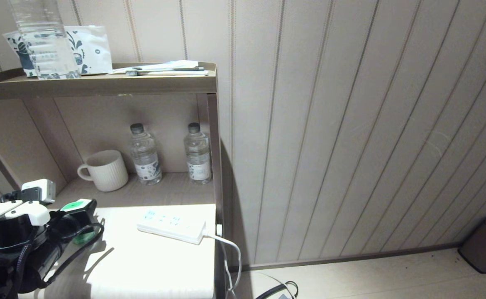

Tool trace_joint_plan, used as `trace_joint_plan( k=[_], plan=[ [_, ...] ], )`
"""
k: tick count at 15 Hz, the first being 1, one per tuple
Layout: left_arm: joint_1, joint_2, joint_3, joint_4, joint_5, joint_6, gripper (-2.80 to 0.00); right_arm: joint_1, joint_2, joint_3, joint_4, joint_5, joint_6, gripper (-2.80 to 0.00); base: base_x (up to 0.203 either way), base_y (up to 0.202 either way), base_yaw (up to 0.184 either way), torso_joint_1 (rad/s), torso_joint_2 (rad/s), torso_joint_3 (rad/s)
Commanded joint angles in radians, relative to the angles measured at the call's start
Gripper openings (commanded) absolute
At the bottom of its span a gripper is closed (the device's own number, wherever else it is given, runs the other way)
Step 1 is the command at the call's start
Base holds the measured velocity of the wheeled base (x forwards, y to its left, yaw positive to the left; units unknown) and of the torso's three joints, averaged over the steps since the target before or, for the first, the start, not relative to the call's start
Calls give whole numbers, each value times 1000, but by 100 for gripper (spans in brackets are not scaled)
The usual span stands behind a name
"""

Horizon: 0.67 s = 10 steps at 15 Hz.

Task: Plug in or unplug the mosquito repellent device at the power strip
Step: Place the mosquito repellent liquid on the table

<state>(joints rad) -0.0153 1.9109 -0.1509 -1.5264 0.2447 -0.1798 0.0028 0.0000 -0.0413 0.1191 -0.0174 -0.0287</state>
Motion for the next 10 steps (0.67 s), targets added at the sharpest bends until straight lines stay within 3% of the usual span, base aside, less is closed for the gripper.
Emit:
trace_joint_plan(
  k=[1, 8, 9, 10],
  plan=[
    [0, 4, -1, -44, 2, -1, -280, 0, 0, 0, 1, -1, 0, -280, 0, 0, 0, 0, 0, 0],
    [-2, -9, 5, -44, 5, -1, -280, 0, 0, 0, 1, 0, 0, -280, 0, 0, 0, 0, 0, 0],
    [-3, -11, 6, -44, 5, -1, 0, 0, 0, 1, 1, 0, 0, -280, 0, 0, 0, 0, 0, 0],
    [-2, -16, 7, -44, 5, -1, 0, 2, 0, 0, 1, -1, 0, -280, 0, 0, 0, 0, 0, 0]
  ],
)
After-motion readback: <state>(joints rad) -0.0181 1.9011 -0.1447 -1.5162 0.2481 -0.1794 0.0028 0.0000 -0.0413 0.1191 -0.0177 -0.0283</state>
